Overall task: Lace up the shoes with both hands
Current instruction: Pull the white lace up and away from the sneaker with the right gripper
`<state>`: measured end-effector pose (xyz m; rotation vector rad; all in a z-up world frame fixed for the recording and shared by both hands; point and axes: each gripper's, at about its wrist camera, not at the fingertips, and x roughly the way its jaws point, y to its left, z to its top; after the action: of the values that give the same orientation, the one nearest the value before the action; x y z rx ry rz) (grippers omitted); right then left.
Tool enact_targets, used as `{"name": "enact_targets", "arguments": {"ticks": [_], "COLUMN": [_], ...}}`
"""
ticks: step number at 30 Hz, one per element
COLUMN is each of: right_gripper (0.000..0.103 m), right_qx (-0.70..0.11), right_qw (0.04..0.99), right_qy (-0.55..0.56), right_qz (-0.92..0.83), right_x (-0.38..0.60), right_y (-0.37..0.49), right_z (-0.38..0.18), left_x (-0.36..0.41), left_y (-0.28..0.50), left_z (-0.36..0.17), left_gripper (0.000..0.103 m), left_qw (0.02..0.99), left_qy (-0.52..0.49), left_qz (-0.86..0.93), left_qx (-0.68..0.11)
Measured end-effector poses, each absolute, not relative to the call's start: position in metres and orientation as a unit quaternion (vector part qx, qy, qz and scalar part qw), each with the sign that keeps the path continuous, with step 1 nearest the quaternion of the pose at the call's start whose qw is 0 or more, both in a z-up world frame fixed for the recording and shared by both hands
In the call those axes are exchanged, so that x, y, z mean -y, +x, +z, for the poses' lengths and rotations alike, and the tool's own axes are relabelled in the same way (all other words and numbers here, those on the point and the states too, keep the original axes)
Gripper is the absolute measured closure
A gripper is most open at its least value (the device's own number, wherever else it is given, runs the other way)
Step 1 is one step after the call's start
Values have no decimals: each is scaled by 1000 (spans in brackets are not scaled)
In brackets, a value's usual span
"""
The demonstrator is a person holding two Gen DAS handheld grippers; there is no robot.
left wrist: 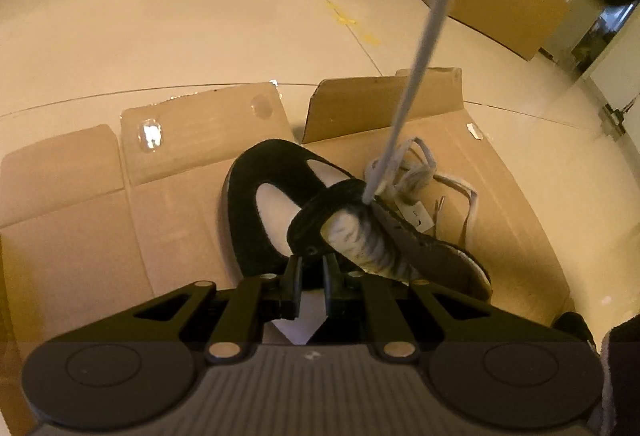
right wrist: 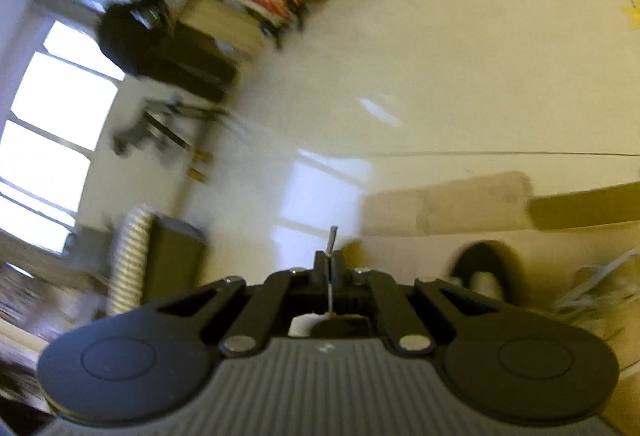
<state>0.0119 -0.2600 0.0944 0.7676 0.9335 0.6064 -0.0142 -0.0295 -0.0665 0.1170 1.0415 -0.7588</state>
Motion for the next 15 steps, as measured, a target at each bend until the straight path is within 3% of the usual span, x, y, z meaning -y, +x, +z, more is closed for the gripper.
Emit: {"name": "enact_targets", "arguments": {"ticks": [15], "right_gripper": [100], "right_qx": [-331], "right_qw": [802], "right_qy": [375], "right_qz": [326], "right_x": [268], "right_y": [-20], "right_z": [220], "left_x": [38], "left_y": [-14], "left_z": [-68], "left_gripper": [92], "left_qw": [800], "left_qy": [69], "left_qz": [-349], "left_qx": [-483]}}
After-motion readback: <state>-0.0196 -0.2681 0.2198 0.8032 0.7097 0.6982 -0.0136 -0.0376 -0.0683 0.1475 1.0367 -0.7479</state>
